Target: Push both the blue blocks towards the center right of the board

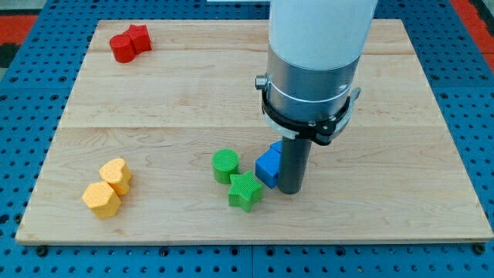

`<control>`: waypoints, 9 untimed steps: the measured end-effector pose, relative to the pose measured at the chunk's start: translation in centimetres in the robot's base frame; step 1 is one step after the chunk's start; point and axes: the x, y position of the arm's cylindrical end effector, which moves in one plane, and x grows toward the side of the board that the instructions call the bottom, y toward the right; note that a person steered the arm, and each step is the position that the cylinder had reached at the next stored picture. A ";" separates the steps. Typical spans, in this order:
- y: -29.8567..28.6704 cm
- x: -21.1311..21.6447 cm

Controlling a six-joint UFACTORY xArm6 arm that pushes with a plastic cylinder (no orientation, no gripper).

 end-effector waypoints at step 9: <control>1.3 -6.5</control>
